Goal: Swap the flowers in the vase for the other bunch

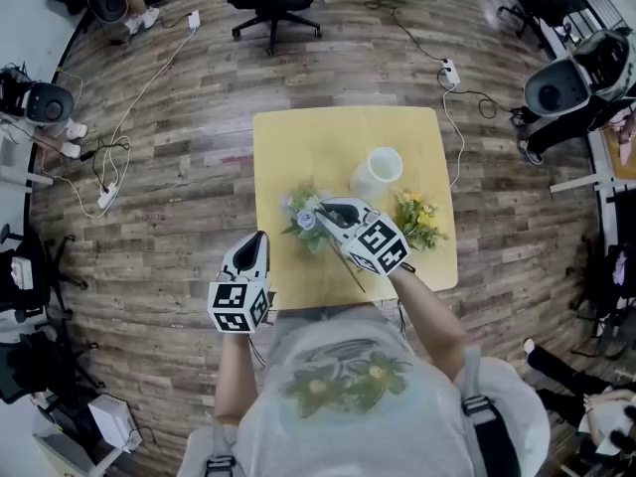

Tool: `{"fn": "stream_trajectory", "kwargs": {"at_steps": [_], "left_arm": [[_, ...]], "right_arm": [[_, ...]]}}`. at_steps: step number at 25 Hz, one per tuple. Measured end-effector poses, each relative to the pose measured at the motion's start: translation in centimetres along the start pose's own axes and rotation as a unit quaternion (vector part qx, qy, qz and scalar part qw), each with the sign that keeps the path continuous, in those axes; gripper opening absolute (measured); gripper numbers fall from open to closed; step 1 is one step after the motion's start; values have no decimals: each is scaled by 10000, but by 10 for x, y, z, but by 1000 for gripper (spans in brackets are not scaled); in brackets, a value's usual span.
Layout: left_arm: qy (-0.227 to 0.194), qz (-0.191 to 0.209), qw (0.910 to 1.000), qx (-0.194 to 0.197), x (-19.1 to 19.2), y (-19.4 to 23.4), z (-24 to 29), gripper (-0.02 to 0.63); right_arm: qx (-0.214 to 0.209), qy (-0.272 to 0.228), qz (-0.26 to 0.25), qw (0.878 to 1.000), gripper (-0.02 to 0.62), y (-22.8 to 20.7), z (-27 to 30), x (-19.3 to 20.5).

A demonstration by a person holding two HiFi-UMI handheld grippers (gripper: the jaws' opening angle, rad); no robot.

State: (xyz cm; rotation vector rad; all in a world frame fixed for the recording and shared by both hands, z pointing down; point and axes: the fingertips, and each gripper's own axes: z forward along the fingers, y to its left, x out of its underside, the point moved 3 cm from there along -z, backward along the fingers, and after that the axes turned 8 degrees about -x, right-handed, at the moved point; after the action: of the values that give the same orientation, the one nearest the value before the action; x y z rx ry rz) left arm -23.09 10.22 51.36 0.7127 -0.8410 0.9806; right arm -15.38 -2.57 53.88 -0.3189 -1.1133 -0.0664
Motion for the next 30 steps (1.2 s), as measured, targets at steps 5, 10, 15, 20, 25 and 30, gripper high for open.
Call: {"fn": "stream_trajectory", "kwargs": {"at_steps": [5, 10, 15, 20, 25, 30], "left_arm": [[30, 0, 10000, -3, 2, 2, 6, 17], [62, -13, 10000, -19, 2, 1, 9, 17], [112, -24, 9999, -31, 3, 4, 11, 17], [169, -11, 9998, -38, 8, 1, 14, 17], [210, -14, 9998, -22, 11, 0, 18, 17], [243, -8, 9997, 16, 13, 1, 18, 17]], "right_arm": [[-49, 188, 232, 9995, 59, -4, 13, 26], [-108, 452, 357, 9983, 59, -7, 22, 47], [-165, 615, 552, 9964, 60, -4, 31, 63], [-141, 762, 697, 9946, 60, -7, 35, 80], [-48, 829, 869, 9927, 60, -18, 40, 92], [102, 822, 1112, 9903, 60, -28, 42, 97]]}}
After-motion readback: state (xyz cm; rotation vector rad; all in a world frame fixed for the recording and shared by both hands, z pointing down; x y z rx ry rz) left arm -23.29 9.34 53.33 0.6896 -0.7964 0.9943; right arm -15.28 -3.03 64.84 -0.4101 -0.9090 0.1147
